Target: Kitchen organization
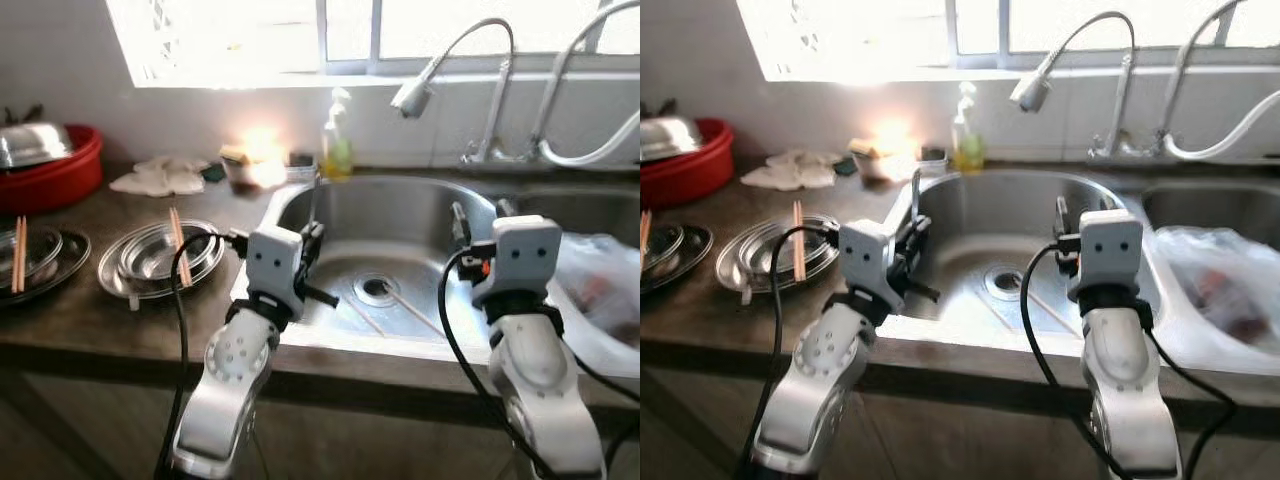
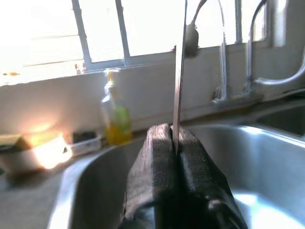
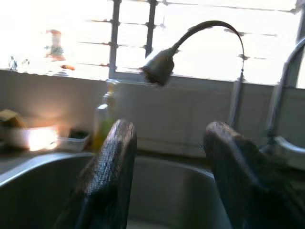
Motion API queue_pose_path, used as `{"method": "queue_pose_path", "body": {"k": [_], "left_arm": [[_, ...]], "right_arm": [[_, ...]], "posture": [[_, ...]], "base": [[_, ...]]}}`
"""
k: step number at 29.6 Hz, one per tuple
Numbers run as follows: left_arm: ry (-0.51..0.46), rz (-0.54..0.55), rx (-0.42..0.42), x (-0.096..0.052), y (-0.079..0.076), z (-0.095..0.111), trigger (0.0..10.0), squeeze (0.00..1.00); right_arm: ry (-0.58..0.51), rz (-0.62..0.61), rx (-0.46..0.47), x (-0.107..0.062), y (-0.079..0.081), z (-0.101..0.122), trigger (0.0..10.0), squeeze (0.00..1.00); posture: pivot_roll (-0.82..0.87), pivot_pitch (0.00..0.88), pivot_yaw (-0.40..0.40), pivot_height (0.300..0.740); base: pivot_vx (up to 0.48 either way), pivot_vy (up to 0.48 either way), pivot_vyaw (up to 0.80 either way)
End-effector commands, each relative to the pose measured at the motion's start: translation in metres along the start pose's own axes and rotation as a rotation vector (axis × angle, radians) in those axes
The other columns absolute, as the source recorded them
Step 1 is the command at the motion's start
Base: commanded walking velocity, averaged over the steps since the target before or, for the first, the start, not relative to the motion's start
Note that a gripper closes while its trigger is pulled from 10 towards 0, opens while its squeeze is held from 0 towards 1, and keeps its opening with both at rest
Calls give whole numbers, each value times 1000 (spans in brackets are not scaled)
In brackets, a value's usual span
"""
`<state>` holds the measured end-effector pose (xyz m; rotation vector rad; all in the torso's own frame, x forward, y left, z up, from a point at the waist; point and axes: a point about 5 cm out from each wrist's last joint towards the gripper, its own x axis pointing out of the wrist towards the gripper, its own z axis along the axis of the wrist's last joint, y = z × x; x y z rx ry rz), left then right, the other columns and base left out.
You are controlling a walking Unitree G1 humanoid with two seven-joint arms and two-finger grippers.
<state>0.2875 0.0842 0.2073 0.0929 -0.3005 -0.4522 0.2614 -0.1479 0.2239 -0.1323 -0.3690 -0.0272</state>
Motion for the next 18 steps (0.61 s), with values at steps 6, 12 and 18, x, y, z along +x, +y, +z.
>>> {"method": "queue_pose_path", "body": {"k": [6, 12, 18], "left_arm": [[107, -103, 0, 29, 3, -15, 10000, 0], [177, -227, -22, 45, -3, -28, 10000, 0], [325, -410, 11, 57, -19, -52, 10000, 0]], "right_arm": [[11, -5, -14, 0, -2, 0, 10000, 0], [26, -14, -25, -1, -3, -2, 10000, 0], [48, -15, -20, -6, -1, -4, 10000, 0]], "posture": [[6, 0, -11, 740], [-2, 0, -4, 740], [-6, 0, 7, 740]], "base": [[0, 0, 0], [0, 0, 0], [0, 0, 0]]}}
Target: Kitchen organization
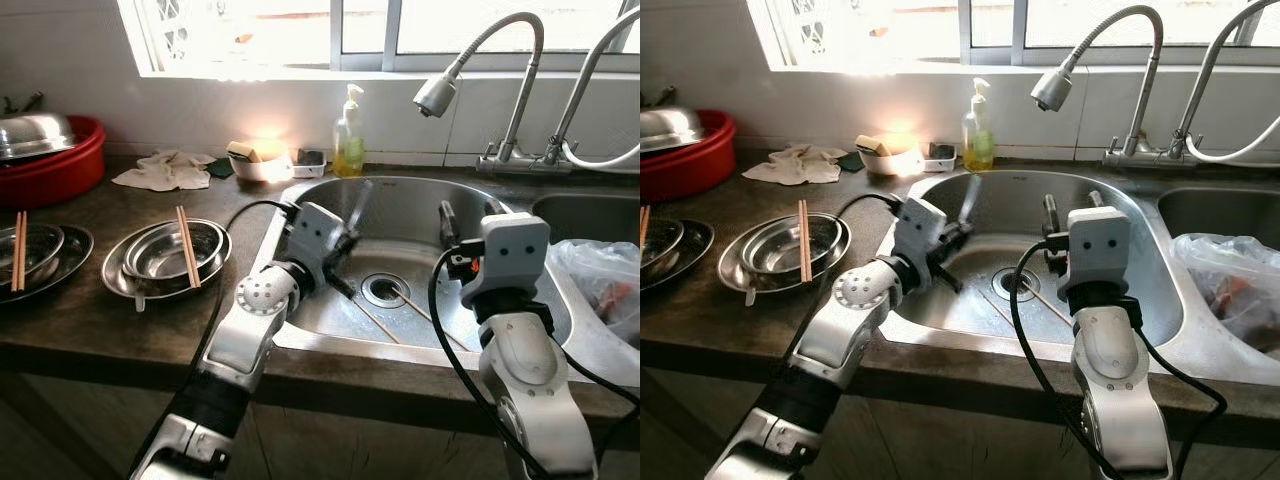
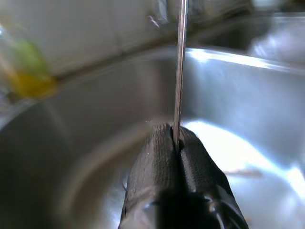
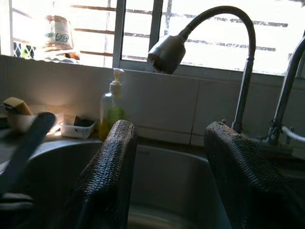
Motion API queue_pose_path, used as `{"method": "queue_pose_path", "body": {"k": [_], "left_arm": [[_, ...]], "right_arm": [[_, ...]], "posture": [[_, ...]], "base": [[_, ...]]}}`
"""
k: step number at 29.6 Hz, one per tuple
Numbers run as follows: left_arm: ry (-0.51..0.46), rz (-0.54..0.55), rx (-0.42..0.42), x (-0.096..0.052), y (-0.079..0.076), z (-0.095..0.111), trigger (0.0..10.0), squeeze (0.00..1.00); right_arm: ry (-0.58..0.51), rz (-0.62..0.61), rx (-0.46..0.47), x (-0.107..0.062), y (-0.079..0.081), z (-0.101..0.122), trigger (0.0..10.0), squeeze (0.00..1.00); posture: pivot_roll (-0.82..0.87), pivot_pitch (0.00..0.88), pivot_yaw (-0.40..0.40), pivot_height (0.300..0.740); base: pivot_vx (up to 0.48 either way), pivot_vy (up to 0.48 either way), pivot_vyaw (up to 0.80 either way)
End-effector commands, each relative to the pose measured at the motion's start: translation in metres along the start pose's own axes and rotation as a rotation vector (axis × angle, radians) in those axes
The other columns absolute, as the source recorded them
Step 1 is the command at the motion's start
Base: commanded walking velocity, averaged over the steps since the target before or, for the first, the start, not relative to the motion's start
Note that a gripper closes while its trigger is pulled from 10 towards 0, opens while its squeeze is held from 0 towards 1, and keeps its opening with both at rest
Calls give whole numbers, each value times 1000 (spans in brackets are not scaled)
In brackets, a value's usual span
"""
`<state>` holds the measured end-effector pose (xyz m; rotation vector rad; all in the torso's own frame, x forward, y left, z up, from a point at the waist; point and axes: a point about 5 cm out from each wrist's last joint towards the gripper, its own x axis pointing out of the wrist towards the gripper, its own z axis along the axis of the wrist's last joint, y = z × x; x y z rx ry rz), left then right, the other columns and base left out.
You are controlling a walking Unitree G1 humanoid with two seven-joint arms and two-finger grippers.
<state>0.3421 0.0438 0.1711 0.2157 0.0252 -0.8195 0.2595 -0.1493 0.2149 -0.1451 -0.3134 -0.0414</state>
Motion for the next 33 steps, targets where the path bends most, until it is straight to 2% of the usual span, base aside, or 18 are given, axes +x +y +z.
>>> {"method": "queue_pose_path", "body": {"k": [1, 3, 4, 6, 7, 13, 22, 23, 24, 25, 28, 32, 33], "left_arm": [[51, -3, 38, 6, 3, -7, 10000, 0], [85, 1, 55, 9, 5, -12, 10000, 0], [112, 4, 31, 10, 5, -17, 10000, 212], [175, 3, 52, 11, 6, -28, 10000, 518], [182, -4, 50, 11, 5, -30, 10000, 1000], [166, -42, -3, 10, -1, -35, 10000, 1000], [130, 6, 38, 6, 0, -39, 10000, 1000], [129, 11, 36, 5, 1, -39, 10000, 675], [130, 12, 30, 4, 1, -40, 10000, 675], [130, 17, 38, 4, 2, -40, 10000, 0], [127, 66, 34, 1, 8, -41, 10000, 0], [118, 76, 42, 0, 10, -41, 10000, 0], [98, 104, 29, -1, 12, -39, 10000, 1000]], "right_arm": [[-4, -6, 0, -2, 1, 3, 10000, 0], [-2, -5, 3, -3, 2, 4, 10000, 0], [1, -5, 5, -4, 2, 4, 10000, 0], [8, -3, 5, -6, 3, 3, 10000, 0], [11, -4, 5, -6, 3, 3, 10000, 0], [33, -12, 9, -11, 3, 0, 10000, 0], [46, -11, 15, -12, 4, -1, 10000, 0], [45, -9, 17, -12, 5, -1, 10000, 0], [45, -7, 19, -12, 5, -1, 10000, 0], [45, -7, 19, -12, 5, -1, 10000, 0], [45, -8, 20, -12, 5, -1, 10000, 0], [45, -8, 19, -12, 4, -1, 10000, 0], [45, -8, 20, -12, 4, -1, 10000, 0]], "posture": [[-9, 1, 12, 740], [-12, 7, 14, 740], [-13, 9, 15, 740], [-15, 24, 19, 740], [-15, 28, 19, 740], [-12, 46, 21, 740], [1, 51, 13, 740], [1, 51, 13, 740], [1, 51, 12, 740], [1, 51, 12, 740], [0, 46, 11, 740], [-2, 44, 11, 740], [-2, 44, 12, 740]], "base": [[0, 0, 0], [0, 0, 0], [0, 0, 0], [0, 0, 0], [0, 0, 0], [0, 0, 0], [0, 0, 0], [0, 0, 0], [0, 0, 0], [0, 0, 0], [0, 0, 0], [0, 0, 0], [0, 0, 0]]}}
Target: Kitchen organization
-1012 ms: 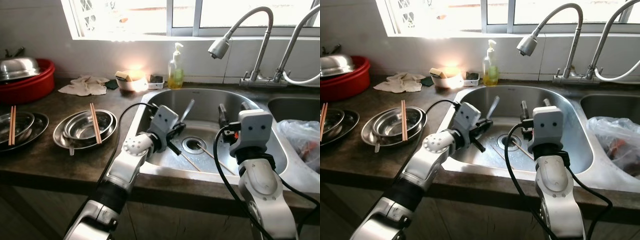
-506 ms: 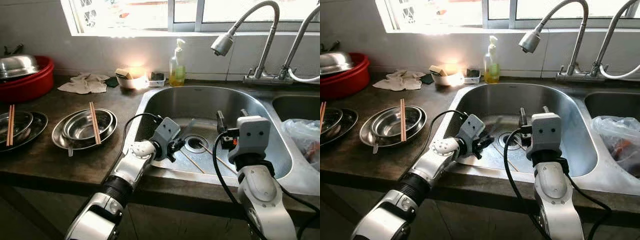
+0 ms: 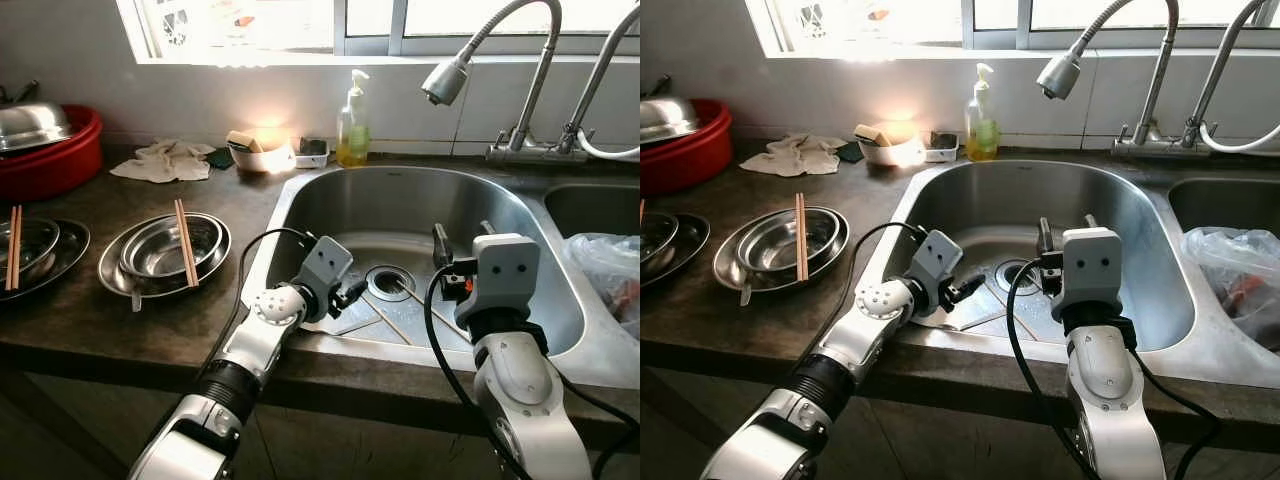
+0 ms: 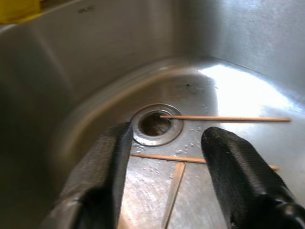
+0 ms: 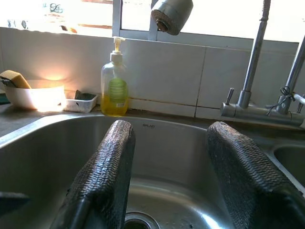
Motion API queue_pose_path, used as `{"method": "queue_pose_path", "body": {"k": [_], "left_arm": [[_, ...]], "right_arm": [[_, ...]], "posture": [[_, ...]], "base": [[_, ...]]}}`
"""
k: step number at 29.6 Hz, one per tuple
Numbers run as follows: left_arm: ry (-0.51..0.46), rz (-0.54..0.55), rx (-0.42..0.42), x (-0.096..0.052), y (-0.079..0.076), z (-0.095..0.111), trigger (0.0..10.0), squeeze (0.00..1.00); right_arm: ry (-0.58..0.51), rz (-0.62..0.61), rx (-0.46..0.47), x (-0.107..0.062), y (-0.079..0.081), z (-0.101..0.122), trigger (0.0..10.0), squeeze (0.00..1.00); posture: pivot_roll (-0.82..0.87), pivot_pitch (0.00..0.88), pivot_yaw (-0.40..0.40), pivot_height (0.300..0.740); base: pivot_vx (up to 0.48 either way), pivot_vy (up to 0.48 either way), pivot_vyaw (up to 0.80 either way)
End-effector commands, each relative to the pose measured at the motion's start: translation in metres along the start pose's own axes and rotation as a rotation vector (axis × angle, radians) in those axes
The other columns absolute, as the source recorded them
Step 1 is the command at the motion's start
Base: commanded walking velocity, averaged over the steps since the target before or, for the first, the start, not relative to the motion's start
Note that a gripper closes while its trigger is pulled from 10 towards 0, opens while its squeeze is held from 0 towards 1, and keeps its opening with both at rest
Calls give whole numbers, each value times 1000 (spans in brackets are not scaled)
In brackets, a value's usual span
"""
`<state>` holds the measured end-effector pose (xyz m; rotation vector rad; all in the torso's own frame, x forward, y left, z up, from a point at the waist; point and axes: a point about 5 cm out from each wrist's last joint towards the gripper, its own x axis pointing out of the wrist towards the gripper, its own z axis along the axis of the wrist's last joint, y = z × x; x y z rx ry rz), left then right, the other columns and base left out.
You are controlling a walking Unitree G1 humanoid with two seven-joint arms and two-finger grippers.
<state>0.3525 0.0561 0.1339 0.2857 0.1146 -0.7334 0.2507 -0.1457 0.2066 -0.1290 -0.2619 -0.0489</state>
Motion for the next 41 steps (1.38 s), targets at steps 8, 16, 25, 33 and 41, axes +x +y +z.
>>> {"method": "queue_pose_path", "body": {"k": [8, 16, 25, 33, 41], "left_arm": [[-198, 172, 35, -17, 8, 24, 10000, 0], [-364, 310, 24, -54, 0, 37, 10000, 0], [-369, 429, 35, -98, -22, 24, 10000, 0], [-326, 471, 16, -118, -33, 14, 10000, 0], [-264, 458, -30, -125, -49, 2, 10000, 0]], "right_arm": [[2, 5, 6, -2, 3, 0, 10000, 0], [17, 23, 10, -5, 4, -8, 10000, 0], [50, 48, 20, -16, 7, -18, 10000, 0], [80, 70, 15, -24, 8, -27, 10000, 0], [106, 84, 5, -32, 6, -36, 10000, 0]], "posture": [[1, 38, 5, 740], [10, 33, -1, 740], [24, 22, -9, 740], [34, 7, -14, 740], [31, 0, -12, 740]], "base": [[0, 0, 0], [0, 0, 0], [0, 0, 0], [0, 0, 0], [0, 0, 0]]}}
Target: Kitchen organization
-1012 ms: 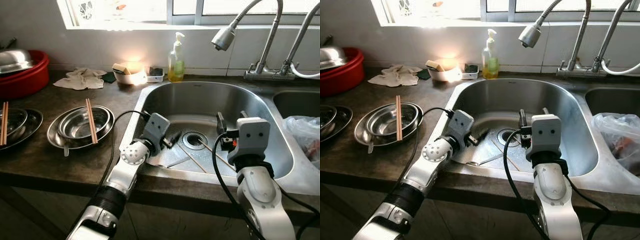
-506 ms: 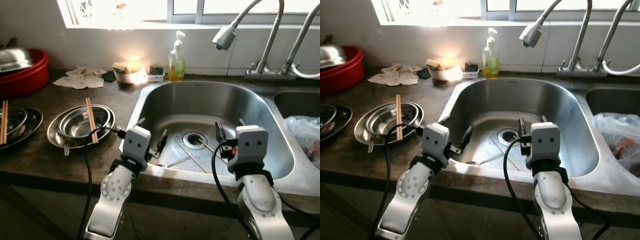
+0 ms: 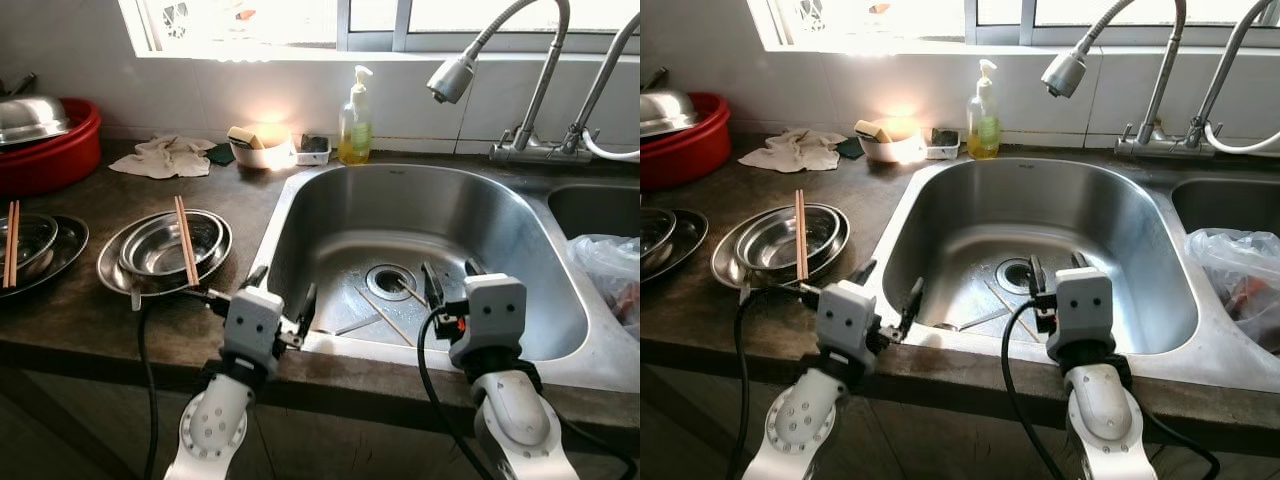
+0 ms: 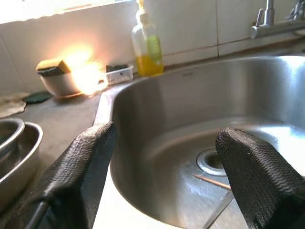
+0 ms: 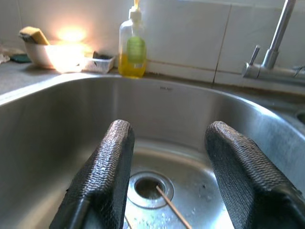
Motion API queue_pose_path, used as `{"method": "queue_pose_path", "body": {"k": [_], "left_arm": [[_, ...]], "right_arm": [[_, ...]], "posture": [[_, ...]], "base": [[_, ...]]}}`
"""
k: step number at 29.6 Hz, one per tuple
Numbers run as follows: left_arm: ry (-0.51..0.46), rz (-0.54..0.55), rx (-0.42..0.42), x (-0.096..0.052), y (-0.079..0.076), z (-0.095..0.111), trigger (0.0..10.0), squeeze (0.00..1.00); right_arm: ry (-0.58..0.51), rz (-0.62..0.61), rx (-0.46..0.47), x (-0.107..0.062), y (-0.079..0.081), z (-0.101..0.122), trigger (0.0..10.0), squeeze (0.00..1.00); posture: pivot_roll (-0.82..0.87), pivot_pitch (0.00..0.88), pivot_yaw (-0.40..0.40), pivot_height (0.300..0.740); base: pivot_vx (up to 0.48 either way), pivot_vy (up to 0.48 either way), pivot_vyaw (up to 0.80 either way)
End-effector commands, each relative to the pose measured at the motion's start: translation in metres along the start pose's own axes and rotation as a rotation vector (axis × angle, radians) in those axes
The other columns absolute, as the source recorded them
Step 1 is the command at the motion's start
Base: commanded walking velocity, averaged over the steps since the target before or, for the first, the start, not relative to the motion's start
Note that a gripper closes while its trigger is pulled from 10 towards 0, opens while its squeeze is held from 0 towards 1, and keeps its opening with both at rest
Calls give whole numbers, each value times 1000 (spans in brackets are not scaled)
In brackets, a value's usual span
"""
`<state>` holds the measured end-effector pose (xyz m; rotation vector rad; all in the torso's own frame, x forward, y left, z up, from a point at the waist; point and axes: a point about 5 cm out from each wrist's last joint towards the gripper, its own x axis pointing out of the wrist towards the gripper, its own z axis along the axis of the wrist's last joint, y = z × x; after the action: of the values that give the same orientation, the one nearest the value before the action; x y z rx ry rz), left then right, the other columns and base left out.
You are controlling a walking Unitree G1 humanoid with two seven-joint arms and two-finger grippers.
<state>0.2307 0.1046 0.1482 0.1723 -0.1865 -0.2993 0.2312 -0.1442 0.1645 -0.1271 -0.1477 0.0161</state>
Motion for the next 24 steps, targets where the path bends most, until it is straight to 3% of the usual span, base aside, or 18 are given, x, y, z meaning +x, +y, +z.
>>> {"method": "queue_pose_path", "body": {"k": [1, 16, 24], "left_arm": [[0, -10, 2, -2, -3, 3, 10000, 0], [37, -13, -20, -11, -10, -3, 10000, 0], [49, 9, -27, -9, -5, -5, 10000, 0]], "right_arm": [[-4, 13, -4, -2, 1, -1, 10000, 0], [4, 38, -17, -5, 2, -5, 10000, 0], [3, 38, -14, -5, 4, -4, 10000, 0]], "posture": [[31, 0, -12, 740], [25, 0, -14, 740], [24, 7, -15, 740]], "base": [[0, 0, 0], [-228, 0, 0], [-283, 0, 0]]}}
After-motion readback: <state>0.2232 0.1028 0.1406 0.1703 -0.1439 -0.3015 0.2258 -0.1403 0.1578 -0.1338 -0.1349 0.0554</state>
